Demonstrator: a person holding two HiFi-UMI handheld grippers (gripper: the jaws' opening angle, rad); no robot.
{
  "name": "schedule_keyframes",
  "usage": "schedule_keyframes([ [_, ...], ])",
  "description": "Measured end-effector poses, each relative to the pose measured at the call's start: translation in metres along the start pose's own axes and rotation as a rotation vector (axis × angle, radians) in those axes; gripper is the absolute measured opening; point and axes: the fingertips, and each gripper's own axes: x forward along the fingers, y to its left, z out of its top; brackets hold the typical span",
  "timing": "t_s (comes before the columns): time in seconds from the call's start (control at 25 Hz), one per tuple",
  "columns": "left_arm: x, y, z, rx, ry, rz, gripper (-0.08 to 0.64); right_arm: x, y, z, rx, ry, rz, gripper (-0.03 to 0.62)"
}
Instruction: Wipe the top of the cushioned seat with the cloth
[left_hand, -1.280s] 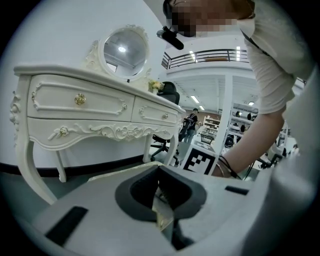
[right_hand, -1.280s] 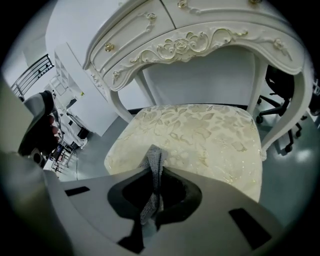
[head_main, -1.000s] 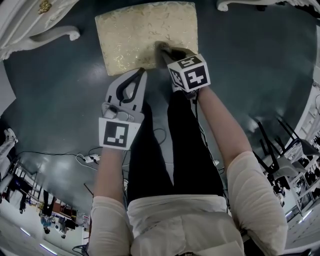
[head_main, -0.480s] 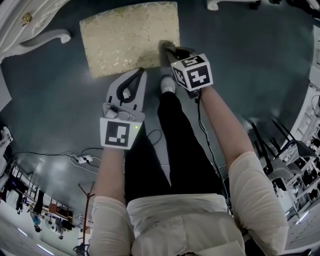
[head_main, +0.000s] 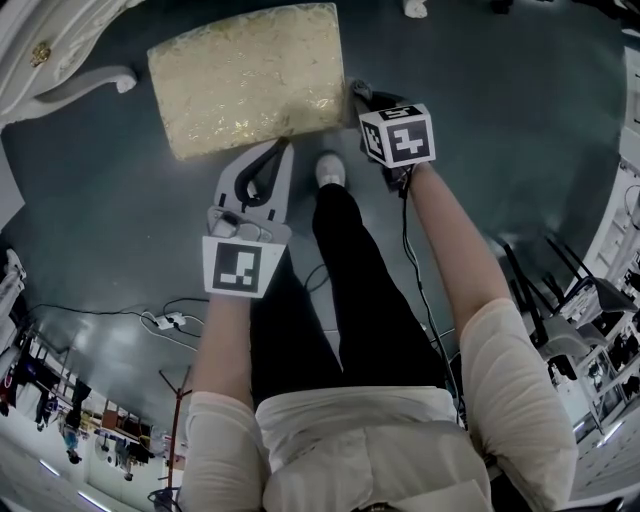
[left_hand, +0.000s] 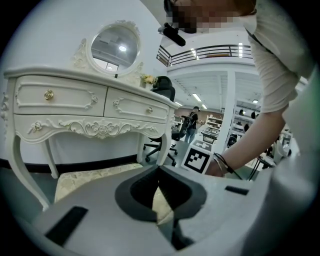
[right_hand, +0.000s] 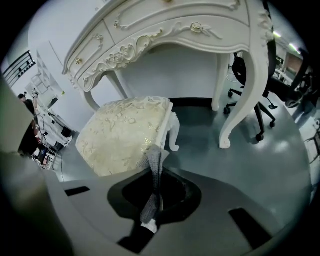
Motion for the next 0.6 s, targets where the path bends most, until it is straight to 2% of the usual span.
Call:
schedule_keyframes([
  [0.16,-0.008,-0.001,0.011,-0.007,-0.022,0.001,0.002,-0.019,0.007,0.010,-0.006,-0.031,0.002,0.029],
  [0.28,-0.017,-0.001,0.031,0.026,-0.038,-0.007,0.002,-0.044,0.022,0.030,-0.025,-0.076,0.026,0.029],
  [0.44,-0.039,0.006,0.070,0.052,-0.073,-0.004,0.002,-0.086,0.054,0.065,-0.094,-0.164,0.041,0.029],
  [0.6,-0.076,0.013,0.124,0.106,-0.111,-0.005,0.002,-0.141,0.085,0.104,-0.185,-0.279,0.007,0.029],
])
